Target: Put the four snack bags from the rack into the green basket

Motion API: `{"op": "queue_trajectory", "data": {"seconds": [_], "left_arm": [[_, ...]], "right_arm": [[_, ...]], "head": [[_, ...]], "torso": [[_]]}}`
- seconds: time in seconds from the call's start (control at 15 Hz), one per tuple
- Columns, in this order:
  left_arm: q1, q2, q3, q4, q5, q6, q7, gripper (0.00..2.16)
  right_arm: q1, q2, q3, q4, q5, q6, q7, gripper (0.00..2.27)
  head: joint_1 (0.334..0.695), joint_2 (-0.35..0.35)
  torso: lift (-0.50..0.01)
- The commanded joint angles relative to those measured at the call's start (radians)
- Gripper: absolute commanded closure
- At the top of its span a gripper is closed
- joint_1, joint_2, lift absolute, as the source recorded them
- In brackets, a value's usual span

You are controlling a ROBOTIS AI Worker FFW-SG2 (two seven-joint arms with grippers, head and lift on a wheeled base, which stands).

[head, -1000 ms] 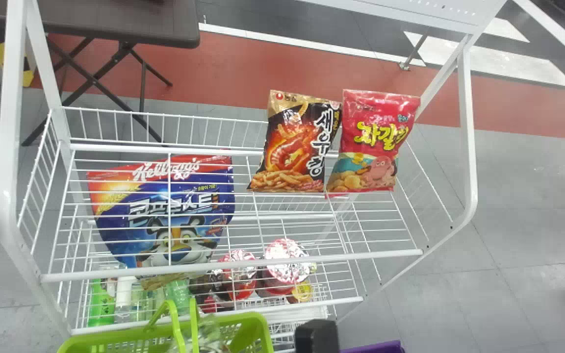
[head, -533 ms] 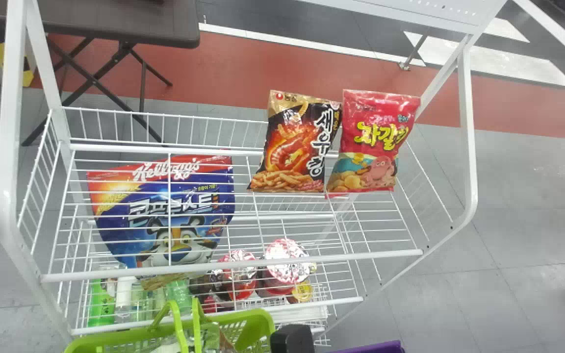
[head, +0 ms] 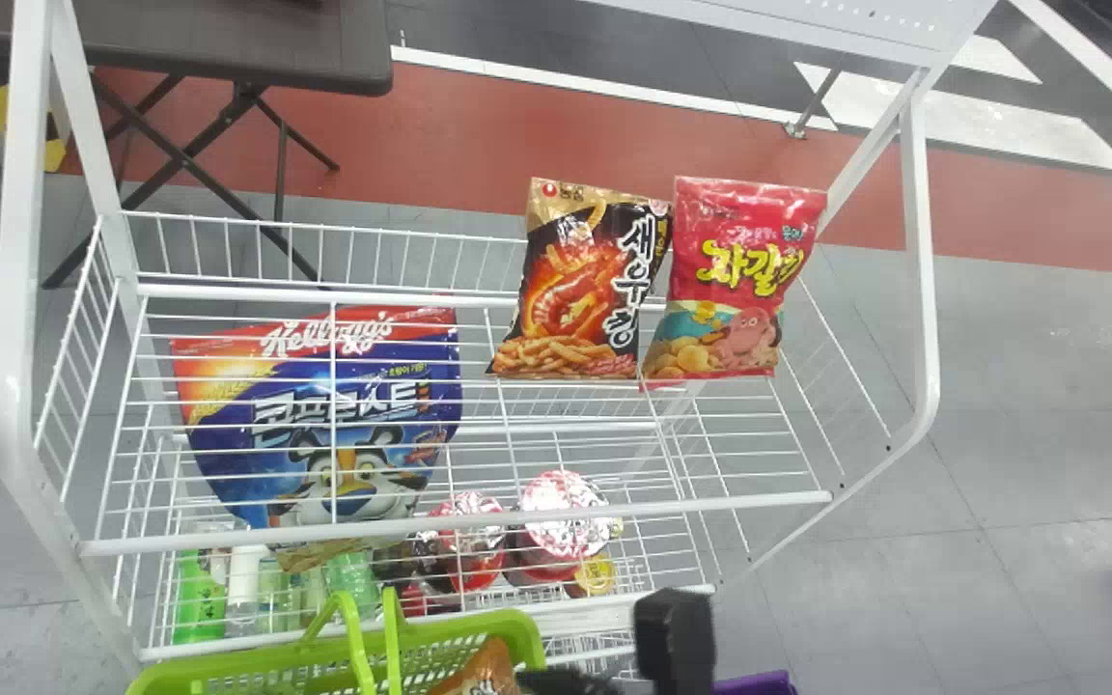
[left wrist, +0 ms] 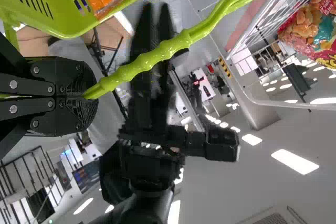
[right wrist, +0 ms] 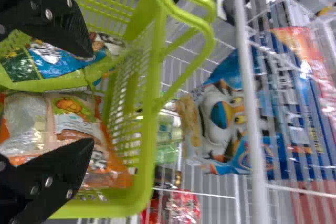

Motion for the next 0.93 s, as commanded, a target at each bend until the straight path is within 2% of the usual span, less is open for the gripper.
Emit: {"op": "queue_trajectory", "data": {"seconds": [0.0,0.07,0.27,0.4,0.6,0.87], "left_arm": [[0.005,0.0,-0.005,-0.002,0.0,0.0,0.0,2.13],[0.005,0.0,-0.012,-0.002,-0.003,0.0,0.004,2.13],[0.007,0.0,-0.031,-0.005,-0.017,0.0,0.009,2.13],[0.008,0.002,-0.035,-0.007,-0.023,0.0,0.008,2.13],[0.007,0.008,-0.034,-0.007,-0.023,0.006,0.001,2.13],[0.007,0.006,-0.026,0.001,-0.022,0.0,0.001,2.13]], "right_arm": [[-0.011,0.036,-0.053,-0.019,-0.028,-0.205,-0.02,0.08],[-0.048,0.043,-0.055,-0.012,-0.022,-0.263,-0.057,0.08],[-0.208,0.048,-0.041,0.091,-0.009,-0.441,-0.232,0.08],[-0.321,0.048,-0.032,0.243,-0.003,-0.671,-0.312,0.09],[-0.436,0.048,-0.047,0.373,0.032,-0.708,-0.351,0.09],[-0.588,0.043,-0.067,0.508,0.121,-0.582,-0.338,0.09]], "head": [[0.695,-0.35],[0.695,-0.35],[0.695,-0.35],[0.695,-0.35],[0.695,-0.35],[0.695,-0.35]], "torso": [[-0.006],[-0.006],[-0.006],[-0.006],[-0.006],[-0.006]]}}
